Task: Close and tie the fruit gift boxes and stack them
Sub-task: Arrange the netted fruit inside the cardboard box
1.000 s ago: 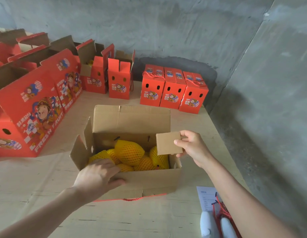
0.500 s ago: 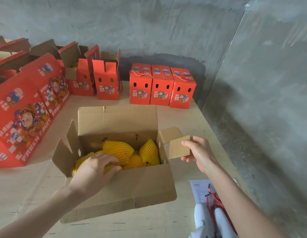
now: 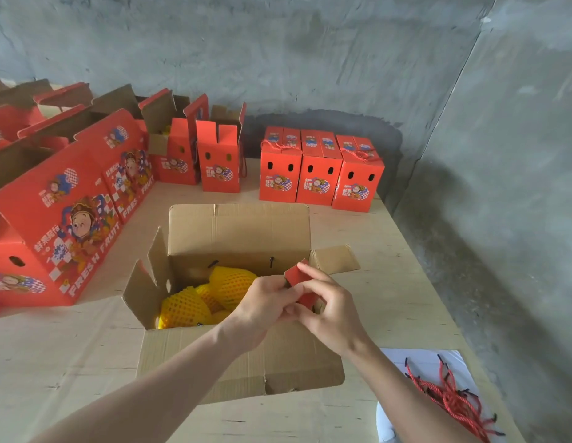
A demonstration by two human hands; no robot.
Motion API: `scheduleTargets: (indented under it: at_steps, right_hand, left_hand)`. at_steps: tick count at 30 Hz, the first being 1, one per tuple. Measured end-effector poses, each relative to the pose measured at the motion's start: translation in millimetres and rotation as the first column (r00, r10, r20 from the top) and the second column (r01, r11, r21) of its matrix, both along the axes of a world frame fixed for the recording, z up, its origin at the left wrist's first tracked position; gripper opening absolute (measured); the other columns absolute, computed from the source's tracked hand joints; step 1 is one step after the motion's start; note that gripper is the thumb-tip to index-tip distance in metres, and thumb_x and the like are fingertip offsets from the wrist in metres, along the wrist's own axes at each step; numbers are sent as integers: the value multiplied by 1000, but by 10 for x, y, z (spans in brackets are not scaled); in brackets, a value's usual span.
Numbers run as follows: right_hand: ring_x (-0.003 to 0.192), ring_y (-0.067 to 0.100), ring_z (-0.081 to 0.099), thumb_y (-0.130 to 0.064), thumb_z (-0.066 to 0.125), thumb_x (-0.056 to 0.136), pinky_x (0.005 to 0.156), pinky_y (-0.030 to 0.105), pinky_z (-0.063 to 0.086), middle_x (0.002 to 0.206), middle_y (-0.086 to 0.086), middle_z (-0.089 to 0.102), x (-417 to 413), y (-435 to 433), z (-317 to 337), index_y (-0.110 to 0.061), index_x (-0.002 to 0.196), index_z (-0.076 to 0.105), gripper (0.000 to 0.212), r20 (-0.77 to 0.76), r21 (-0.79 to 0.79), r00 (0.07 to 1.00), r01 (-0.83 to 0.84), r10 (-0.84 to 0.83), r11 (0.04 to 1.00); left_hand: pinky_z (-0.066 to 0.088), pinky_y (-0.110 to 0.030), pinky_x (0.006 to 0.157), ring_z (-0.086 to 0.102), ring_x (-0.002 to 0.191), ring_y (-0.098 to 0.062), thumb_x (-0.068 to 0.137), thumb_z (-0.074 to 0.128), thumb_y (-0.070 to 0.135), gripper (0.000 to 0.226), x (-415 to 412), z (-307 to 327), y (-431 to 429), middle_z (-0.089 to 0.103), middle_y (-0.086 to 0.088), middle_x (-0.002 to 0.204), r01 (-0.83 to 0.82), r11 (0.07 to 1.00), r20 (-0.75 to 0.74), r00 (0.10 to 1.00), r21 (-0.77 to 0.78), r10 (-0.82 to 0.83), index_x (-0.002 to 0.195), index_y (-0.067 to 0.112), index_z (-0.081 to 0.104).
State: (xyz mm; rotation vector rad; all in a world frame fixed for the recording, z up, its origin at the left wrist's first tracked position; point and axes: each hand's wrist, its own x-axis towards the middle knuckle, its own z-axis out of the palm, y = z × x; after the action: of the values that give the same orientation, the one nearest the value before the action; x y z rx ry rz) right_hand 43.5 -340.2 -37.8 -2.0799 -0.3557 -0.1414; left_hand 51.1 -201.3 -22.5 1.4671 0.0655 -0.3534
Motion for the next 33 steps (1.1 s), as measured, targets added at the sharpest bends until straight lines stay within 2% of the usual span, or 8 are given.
scheduleTargets:
  at_steps: [7, 15, 18, 21, 24, 26, 31, 33]
  right_hand:
    - [119, 8, 57, -2, 52, 78, 82, 19, 50, 119, -4, 68, 3, -197, -42, -16, 83, 78, 31, -193, 531, 963, -60, 189, 845]
    - [112, 38, 59, 12, 52, 86, 84, 26, 49, 118, 7, 68, 69, -338, -178, -5, 88, 56, 17, -131, 633, 981, -28, 142, 774]
    - [113, 31, 60, 23, 42, 80, 91, 29, 50, 121, -4, 65, 115, -416, -194, -8, 93, 55, 37, 40, 348, 991, 109, -130, 931]
    - [142, 19, 31, 24, 40, 72, 113, 25, 28, 146, 1, 41, 153, -487, -216, -10, 129, 52, 68, 288, -184, 957, 93, -37, 978]
    - [146, 14, -19, 19, 45, 73, 119, 30, -2, 160, -5, -13, 224, -575, -227, -33, 151, 1, 103, 180, -640, 957, -63, 228, 766]
    - [140, 13, -32, 19, 46, 72, 116, 32, -13, 155, -9, -30, 287, -598, -210, -44, 145, -19, 116, 120, -785, 939, -108, 321, 610]
    - [144, 10, -22, 10, 47, 80, 114, 31, -20, 161, -5, -3, 499, -458, -157, -43, 149, 13, 93, -54, -901, 877, -248, 477, 355]
    - [147, 12, -2, -15, 54, 90, 115, 33, -15, 157, -6, 22, 582, -384, -109, -42, 144, 34, 63, -180, -899, 870, -334, 458, 282]
  left_hand:
    - [57, -27, 76, 71, 87, -20, 84, 70, 16, 12, 41, -55, -55, 74, -9, 91, 63, 997, 81, 995, 36, -66, 94, 10, 70]
    - [56, -24, 66, 71, 81, -21, 87, 65, 6, 15, 141, -133, -151, 73, -11, 87, -60, 997, 47, 997, -49, 62, 101, 2, 62]
    - [57, -24, 63, 68, 84, -19, 88, 60, 0, 26, 227, -223, -18, 67, -12, 99, -146, 981, 32, 989, 130, 143, 114, 1, 56]
    - [54, -31, 86, 61, 105, -21, 85, 68, 11, 54, 270, -287, 151, 61, -9, 122, -90, 878, 154, 988, 470, 19, 135, 5, 46]
    - [32, -30, 108, 35, 135, -21, 84, 70, 30, 80, 247, -300, 351, 37, -2, 147, -210, 567, 350, 925, 796, -148, 149, 17, 26]
    - [30, -28, 107, 36, 133, -18, 86, 66, 35, 66, 186, -309, 522, 41, -1, 145, -275, 533, 431, 882, 800, -192, 144, 18, 37]
    - [42, -11, 77, 62, 92, -9, 89, 62, 38, 23, -230, -396, 931, 67, 11, 100, -240, 511, 451, 824, 826, -343, 106, 23, 70]
    - [48, -23, 69, 66, 75, -16, 93, 48, 43, 34, -415, -424, 972, 70, 9, 83, -341, 483, 540, 757, 807, -368, 92, 20, 73]
